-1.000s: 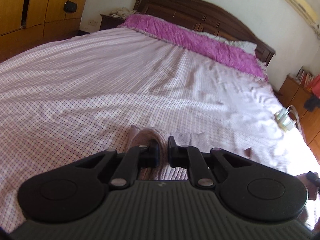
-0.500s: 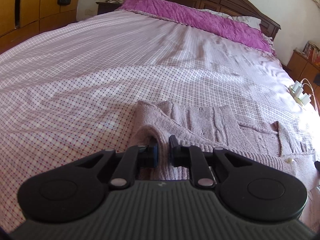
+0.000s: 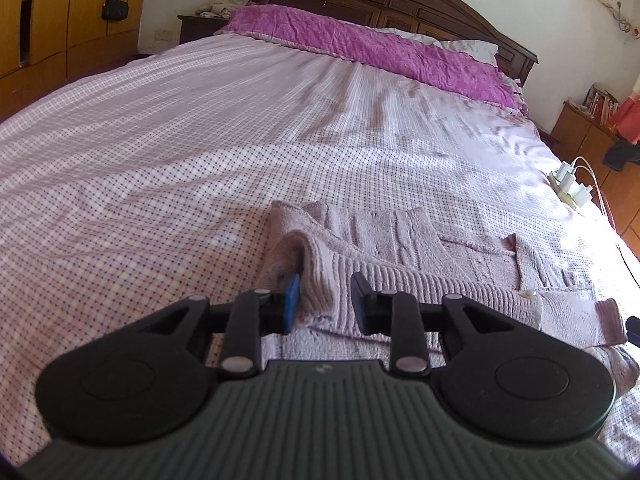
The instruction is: Fold small clothes
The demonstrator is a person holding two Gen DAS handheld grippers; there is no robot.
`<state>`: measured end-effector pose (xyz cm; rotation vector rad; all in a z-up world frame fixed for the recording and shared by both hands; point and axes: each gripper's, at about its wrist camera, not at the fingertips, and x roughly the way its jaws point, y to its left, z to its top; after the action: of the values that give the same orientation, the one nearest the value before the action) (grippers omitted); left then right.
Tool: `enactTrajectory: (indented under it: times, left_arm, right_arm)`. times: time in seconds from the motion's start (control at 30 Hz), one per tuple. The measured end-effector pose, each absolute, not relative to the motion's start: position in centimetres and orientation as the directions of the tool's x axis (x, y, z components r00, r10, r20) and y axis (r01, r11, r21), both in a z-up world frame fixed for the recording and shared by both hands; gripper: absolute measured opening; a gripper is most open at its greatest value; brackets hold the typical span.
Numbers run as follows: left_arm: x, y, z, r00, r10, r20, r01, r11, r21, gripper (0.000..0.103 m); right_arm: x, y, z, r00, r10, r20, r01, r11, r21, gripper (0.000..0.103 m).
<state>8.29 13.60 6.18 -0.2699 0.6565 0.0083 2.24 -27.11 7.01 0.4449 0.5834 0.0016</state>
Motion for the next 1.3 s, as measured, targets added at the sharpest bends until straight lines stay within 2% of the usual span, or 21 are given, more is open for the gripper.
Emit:
enactTrajectory:
  times: [0.2,0.47,0.6,0.8,0.83,0.87,0.9,0.93,0.97,1.13,1.3]
  left_arm:
    - [8.6,13.8,5.1,0.771,-0.098,-0.629,-0.108,0.954,-0.281,0.030]
    - [9.1,14.0,4.6,0.768,-0.099,-0.633,-0.121,0.948,-0.295,0.030]
    - [8.9,13.8,4.6,0.773,-0.105,-0.626,-0.107,0.951,-0.291,0.029]
    - [9.5,13.1,4.3,0.766,-0.117,-0.632,-0.081,0.958,-0.276,0.028]
    - [9.6,13.1,4.3,0.763,-0.119,-0.635,-0.077,0.959,-0.272,0.024]
    - [9.7,13.1,4.2,0.761,-0.125,-0.636,-0.069,0.960,-0.272,0.018]
    - [9.8,13.1,4.2,0.758,-0.136,-0.638,-0.061,0.959,-0.277,0.016]
    - [9.9,13.2,4.3,0.762,-0.140,-0.632,-0.058,0.958,-0.282,0.014]
    - [10.0,13.3,4.5,0.767,-0.143,-0.626,-0.056,0.956,-0.287,0.014]
    - [11.8,14.0,6.5,0.800,-0.124,-0.587,-0.088,0.943,-0.320,0.013]
    - [15.4,14.2,7.2,0.809,-0.066,-0.584,-0.153,0.935,-0.318,0.012]
  right_arm:
    - [1.3,-25.9,6.4,0.812,0.221,-0.541,0.092,0.865,0.492,0.049]
    - [2.8,-26.0,4.9,0.815,0.098,-0.571,0.225,0.855,0.467,0.049]
    - [1.4,-27.0,5.8,0.852,0.026,-0.522,0.262,0.843,0.470,0.049]
    - [3.6,-27.3,5.4,0.822,0.077,-0.565,0.192,0.896,0.401,0.049]
    - [4.0,-27.3,5.3,0.818,0.086,-0.569,0.179,0.901,0.394,0.047]
    - [4.3,-27.3,5.2,0.816,0.097,-0.570,0.166,0.905,0.392,0.039]
    - [4.7,-27.4,5.2,0.812,0.107,-0.574,0.155,0.908,0.389,0.031]
    - [5.2,-27.5,5.2,0.805,0.123,-0.580,0.144,0.908,0.393,0.014]
    - [5.5,-27.6,5.4,0.804,0.128,-0.581,0.143,0.907,0.397,0.009]
    - [7.2,-28.5,7.0,0.840,0.151,-0.521,0.111,0.892,0.438,0.008]
    - [10.4,-28.8,7.9,0.850,0.121,-0.512,0.133,0.893,0.431,0.008]
